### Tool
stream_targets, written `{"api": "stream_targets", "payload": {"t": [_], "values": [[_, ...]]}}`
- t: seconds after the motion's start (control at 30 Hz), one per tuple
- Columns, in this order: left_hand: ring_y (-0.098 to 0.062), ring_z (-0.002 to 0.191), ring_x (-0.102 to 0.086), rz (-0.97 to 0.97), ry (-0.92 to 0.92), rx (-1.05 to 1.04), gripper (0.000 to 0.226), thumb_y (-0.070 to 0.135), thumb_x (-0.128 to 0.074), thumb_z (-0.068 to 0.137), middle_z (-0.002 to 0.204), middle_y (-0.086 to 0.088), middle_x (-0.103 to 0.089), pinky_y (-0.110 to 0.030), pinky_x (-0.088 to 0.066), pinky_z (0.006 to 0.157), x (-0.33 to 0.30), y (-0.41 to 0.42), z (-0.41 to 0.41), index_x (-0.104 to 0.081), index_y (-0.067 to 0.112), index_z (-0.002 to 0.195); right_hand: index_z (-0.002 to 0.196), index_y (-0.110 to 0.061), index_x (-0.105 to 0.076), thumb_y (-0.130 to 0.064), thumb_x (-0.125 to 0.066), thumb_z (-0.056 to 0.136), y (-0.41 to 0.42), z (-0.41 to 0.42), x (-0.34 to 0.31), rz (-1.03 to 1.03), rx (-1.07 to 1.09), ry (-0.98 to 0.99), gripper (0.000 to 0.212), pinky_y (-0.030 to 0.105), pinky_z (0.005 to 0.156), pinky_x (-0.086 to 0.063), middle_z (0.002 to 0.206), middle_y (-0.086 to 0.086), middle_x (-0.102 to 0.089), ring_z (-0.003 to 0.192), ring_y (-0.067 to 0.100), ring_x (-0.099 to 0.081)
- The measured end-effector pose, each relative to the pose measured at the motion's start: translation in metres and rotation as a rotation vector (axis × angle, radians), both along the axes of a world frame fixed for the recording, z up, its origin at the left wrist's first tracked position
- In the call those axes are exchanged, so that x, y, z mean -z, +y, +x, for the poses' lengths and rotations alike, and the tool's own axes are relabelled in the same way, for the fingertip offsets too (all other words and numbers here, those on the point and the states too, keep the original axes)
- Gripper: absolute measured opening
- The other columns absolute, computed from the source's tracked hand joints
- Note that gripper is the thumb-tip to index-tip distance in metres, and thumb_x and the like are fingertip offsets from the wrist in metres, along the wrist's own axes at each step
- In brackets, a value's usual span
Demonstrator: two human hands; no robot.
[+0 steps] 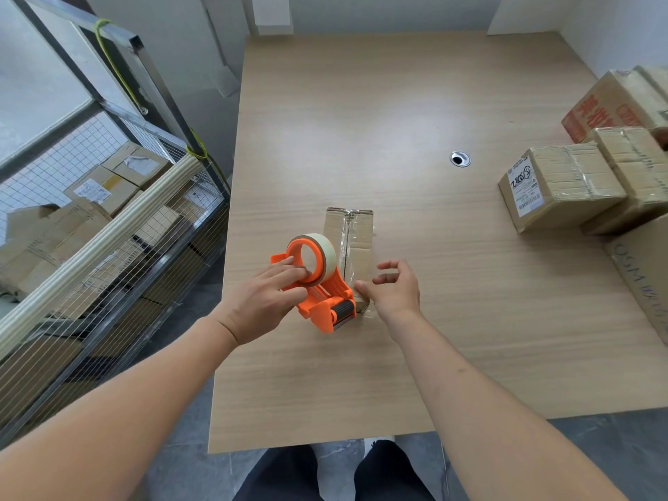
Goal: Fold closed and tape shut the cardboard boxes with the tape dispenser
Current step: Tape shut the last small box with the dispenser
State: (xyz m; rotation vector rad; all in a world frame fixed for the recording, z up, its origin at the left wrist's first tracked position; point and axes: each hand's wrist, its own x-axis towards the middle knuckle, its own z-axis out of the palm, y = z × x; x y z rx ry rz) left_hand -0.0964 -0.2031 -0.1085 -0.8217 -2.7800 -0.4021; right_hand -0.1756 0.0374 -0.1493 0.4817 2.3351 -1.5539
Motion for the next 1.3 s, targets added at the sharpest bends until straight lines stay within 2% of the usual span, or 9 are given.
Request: {"api": "stream_targets", "payload": {"t": [0.1, 0.27, 0.33, 0.47, 0.57, 0.73, 0.93, 1.1, 1.3], "values": [[-0.041, 0.108, -0.067, 0.004, -0.002, -0.003, 0.014, -0.001, -0.069, 0.089, 0.115, -0.022, -0.068, -0.058, -0.049, 0.105, -0.004, 0.002, -0.004, -0.062, 0.006, 0.080, 0.091, -0.028, -0.064, -0.026, -0.093, 0.069, 0.003, -0.004, -0.002, 0.103, -0.133, 0.046, 0.037, 0.034, 0.078, -0.053, 0.097, -0.004, -0.066, 0.086, 0.019, -0.063], [-0.041, 0.105, -0.068, 0.023, 0.043, 0.006, 0.022, -0.011, -0.075, 0.081, 0.113, -0.023, -0.069, -0.059, -0.048, 0.105, -0.019, 0.005, -0.011, -0.062, 0.005, 0.074, 0.095, -0.032, -0.070, -0.042, -0.076, 0.087, 0.000, -0.014, -0.024, 0.202, -0.213, 0.207, 0.014, 0.032, 0.086, -0.052, 0.107, -0.005, -0.056, 0.083, 0.010, -0.057], [-0.041, 0.105, -0.068, 0.025, 0.052, 0.020, 0.023, -0.013, -0.075, 0.080, 0.114, -0.023, -0.068, -0.060, -0.048, 0.106, -0.029, 0.005, -0.015, -0.061, 0.004, 0.072, 0.097, -0.027, -0.073, -0.039, -0.068, 0.095, -0.005, -0.021, -0.044, 0.119, -0.167, 0.282, 0.013, 0.038, 0.086, -0.054, 0.103, -0.004, -0.062, 0.078, 0.011, -0.061], [-0.044, 0.107, -0.067, -0.005, 0.069, 0.026, 0.020, -0.011, -0.073, 0.082, 0.113, -0.025, -0.067, -0.062, -0.049, 0.103, -0.051, 0.003, -0.022, -0.061, 0.003, 0.074, 0.118, -0.033, -0.072, -0.030, -0.060, 0.103, -0.020, -0.033, -0.095, -0.273, -0.279, 0.345, 0.020, 0.049, 0.085, -0.059, 0.104, 0.004, -0.074, 0.093, 0.027, -0.070], [-0.044, 0.110, -0.067, -0.027, 0.114, 0.039, 0.018, -0.005, -0.068, 0.089, 0.115, -0.026, -0.067, -0.061, -0.049, 0.104, -0.065, 0.005, -0.026, -0.059, 0.005, 0.076, 0.131, -0.030, -0.068, -0.023, -0.061, 0.103, -0.027, -0.034, -0.122, -0.303, -0.462, 0.499, 0.030, 0.037, 0.081, -0.061, 0.114, -0.001, -0.073, 0.096, 0.021, -0.071], [-0.040, 0.110, -0.066, -0.012, 0.190, 0.049, 0.020, 0.001, -0.066, 0.094, 0.117, -0.024, -0.065, -0.056, -0.046, 0.109, -0.093, 0.002, -0.028, -0.053, 0.010, 0.082, 0.123, -0.016, -0.074, -0.015, -0.067, 0.099, -0.028, -0.036, -0.157, -0.153, -0.595, 0.794, 0.025, 0.022, 0.078, -0.057, 0.119, -0.005, -0.071, 0.102, 0.012, -0.069], [-0.040, 0.109, -0.063, 0.043, 0.307, 0.011, 0.022, 0.004, -0.065, 0.096, 0.119, -0.021, -0.063, -0.047, -0.037, 0.119, -0.126, -0.003, -0.028, -0.048, 0.015, 0.087, 0.114, -0.008, -0.078, -0.012, -0.075, 0.094, -0.026, -0.034, -0.200, -0.097, -0.565, 1.088, 0.021, 0.029, 0.082, -0.062, 0.122, 0.006, -0.073, 0.110, 0.012, -0.070], [-0.037, 0.113, -0.062, 0.086, 0.406, 0.003, 0.022, 0.008, -0.063, 0.099, 0.121, -0.020, -0.062, -0.046, -0.035, 0.121, -0.151, -0.002, -0.027, -0.046, 0.017, 0.088, 0.110, -0.006, -0.079, -0.010, -0.073, 0.094, -0.023, -0.030, -0.235, -0.105, -0.541, 1.241, 0.017, 0.026, 0.084, -0.061, 0.117, 0.005, -0.075, 0.108, 0.010, -0.071], [-0.034, 0.127, -0.055, 0.068, 0.399, 0.050, 0.014, 0.018, -0.059, 0.102, 0.129, -0.017, -0.058, -0.040, -0.029, 0.124, -0.171, -0.001, -0.017, -0.047, 0.018, 0.094, 0.096, -0.001, -0.078, 0.001, -0.073, 0.091, -0.019, -0.035, -0.263, -0.211, -0.601, 1.100, 0.008, 0.034, 0.070, -0.064, 0.104, 0.006, -0.076, 0.093, 0.017, -0.074]]}}
